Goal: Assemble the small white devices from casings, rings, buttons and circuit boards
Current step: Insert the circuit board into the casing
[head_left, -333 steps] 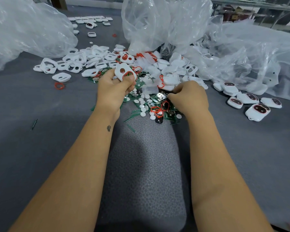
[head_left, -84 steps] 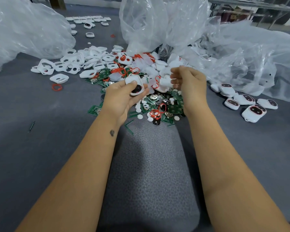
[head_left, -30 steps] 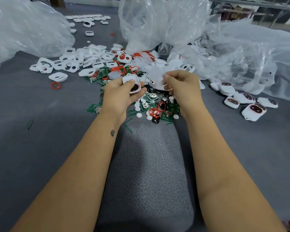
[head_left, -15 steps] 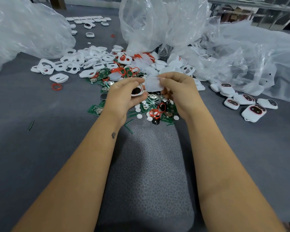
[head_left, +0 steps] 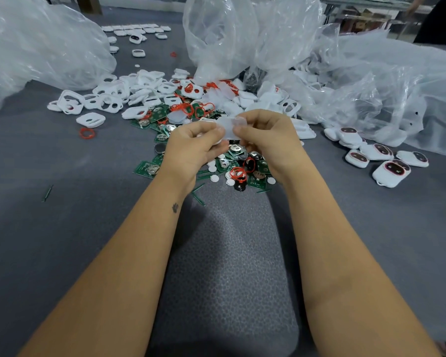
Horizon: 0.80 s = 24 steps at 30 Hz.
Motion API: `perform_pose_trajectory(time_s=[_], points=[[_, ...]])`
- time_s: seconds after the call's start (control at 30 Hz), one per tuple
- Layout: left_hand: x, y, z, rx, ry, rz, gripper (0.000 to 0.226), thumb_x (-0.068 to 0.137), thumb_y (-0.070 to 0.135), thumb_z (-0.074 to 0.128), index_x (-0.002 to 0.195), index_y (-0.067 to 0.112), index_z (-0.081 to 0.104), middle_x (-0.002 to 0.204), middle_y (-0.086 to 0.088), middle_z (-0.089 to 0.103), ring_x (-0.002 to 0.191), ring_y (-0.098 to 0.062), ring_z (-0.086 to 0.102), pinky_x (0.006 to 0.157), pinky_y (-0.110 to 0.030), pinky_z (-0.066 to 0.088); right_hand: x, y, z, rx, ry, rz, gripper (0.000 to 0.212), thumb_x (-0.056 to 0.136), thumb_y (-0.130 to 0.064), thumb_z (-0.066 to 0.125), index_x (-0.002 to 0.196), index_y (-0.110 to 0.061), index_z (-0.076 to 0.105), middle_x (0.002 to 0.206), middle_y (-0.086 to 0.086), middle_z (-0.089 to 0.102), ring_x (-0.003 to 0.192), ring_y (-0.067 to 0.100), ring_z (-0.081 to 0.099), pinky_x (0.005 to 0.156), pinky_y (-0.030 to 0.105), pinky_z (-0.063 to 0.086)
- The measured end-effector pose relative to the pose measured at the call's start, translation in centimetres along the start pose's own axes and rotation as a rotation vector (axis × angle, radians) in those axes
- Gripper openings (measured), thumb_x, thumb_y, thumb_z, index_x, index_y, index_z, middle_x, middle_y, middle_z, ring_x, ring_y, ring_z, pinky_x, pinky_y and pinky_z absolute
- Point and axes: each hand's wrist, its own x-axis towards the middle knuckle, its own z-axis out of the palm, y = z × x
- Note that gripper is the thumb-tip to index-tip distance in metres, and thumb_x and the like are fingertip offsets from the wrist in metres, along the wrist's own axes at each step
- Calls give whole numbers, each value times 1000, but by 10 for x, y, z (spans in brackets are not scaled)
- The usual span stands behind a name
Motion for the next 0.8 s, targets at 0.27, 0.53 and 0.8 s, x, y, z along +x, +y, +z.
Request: perform_pose_trajectory(time_s=[0.27, 0.53, 0.8], points=[[-1, 3, 2, -47, 22, -19, 25, 96, 13, 57, 79, 6, 73, 101, -15, 70, 85, -23, 72, 72, -25, 58, 0, 7, 22, -403, 277, -308, 12, 82, -9, 69, 81, -21, 69, 84, -8, 60, 74, -2, 53, 71, 14, 40], [-1, 4, 2, -30, -10, 39, 29, 97, 5, 54, 77, 9, 75, 85, -5, 75, 81, -14, 72, 72, -24, 57, -3, 5, 23, -483, 87, -262, 12, 77, -16, 71, 86, -23, 74, 95, -6, 59, 85, 2, 55, 73, 14, 39], [1, -3, 1, 80, -54, 34, 21, 97, 11, 57, 85, 13, 74, 103, -8, 73, 88, -13, 73, 77, -22, 57, 1, 4, 14, -165, 142, -2, 12, 85, -13, 71, 96, -10, 70, 86, 8, 69, 77, 9, 60, 74, 23, 50]])
